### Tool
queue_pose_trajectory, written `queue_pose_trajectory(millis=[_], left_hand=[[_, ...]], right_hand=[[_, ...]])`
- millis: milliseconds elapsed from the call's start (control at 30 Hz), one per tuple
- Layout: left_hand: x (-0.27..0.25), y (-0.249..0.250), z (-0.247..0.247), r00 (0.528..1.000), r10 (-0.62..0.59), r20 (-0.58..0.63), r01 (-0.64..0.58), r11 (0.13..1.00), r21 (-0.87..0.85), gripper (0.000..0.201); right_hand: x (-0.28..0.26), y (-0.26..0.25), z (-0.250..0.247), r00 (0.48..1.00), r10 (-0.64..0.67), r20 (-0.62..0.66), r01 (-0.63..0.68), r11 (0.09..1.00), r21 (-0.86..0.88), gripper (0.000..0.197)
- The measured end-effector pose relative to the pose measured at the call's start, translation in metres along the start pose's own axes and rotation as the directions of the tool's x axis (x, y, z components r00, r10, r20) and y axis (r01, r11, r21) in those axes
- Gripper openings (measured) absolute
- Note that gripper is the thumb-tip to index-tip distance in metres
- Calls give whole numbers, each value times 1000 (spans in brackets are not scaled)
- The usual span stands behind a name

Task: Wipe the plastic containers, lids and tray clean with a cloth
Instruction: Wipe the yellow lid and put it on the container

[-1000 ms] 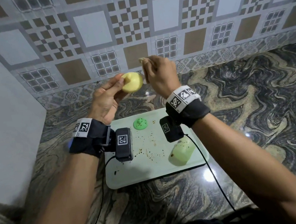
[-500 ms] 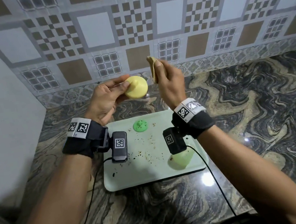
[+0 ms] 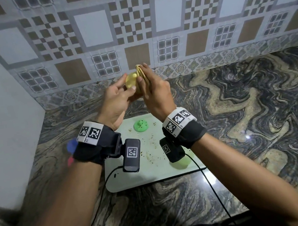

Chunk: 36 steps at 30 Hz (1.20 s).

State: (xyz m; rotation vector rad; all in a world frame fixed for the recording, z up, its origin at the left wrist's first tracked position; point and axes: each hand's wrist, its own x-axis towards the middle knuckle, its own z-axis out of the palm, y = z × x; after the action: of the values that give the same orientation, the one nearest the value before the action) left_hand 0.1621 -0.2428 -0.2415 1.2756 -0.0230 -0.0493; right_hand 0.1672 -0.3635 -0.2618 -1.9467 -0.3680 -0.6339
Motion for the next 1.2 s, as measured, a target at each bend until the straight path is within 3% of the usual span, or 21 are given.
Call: queue_pose_trajectory(millis=[100, 267, 333, 433, 667, 833, 933, 1033, 1100, 1200], left_hand=[[-3, 5, -8, 999, 53, -9, -53, 997, 55, 54], [-1, 16, -33, 991, 104, 80, -119, 968, 220, 46], [-1, 21, -38, 981, 131, 146, -168, 946, 278, 43], [-1, 26, -37, 970, 158, 187, -206, 938, 279, 33], [-5, 19, -28, 968, 235, 83, -238, 971, 34, 37], [-1, 25, -44, 955, 166, 244, -217, 955, 201, 33], [4, 24, -47, 961, 182, 206, -230, 944, 239, 20], [8, 24, -47, 962, 195, 191, -242, 932, 269, 17], [8, 23, -48, 959, 192, 210, -254, 911, 324, 15], [5, 20, -50, 959, 181, 220, -251, 902, 350, 15]], right_hand=[[-4, -2, -1, 998, -70, 2, 70, 998, -4, 36], [1, 7, -18, 999, -30, -20, 29, 999, -21, 31], [0, 7, -22, 996, -93, 14, 93, 996, -4, 34], [-7, 4, -20, 977, -186, 105, 183, 982, 37, 36], [-7, 2, -17, 971, -231, 53, 228, 972, 61, 34], [7, 13, -25, 952, -262, 160, 258, 965, 45, 31], [15, 13, -28, 963, -265, 53, 265, 964, 5, 31], [2, 6, -21, 911, -388, 142, 390, 921, 17, 32], [2, 10, -17, 921, -351, 169, 358, 934, -7, 32], [9, 17, -20, 967, -249, 62, 251, 967, -33, 31]])
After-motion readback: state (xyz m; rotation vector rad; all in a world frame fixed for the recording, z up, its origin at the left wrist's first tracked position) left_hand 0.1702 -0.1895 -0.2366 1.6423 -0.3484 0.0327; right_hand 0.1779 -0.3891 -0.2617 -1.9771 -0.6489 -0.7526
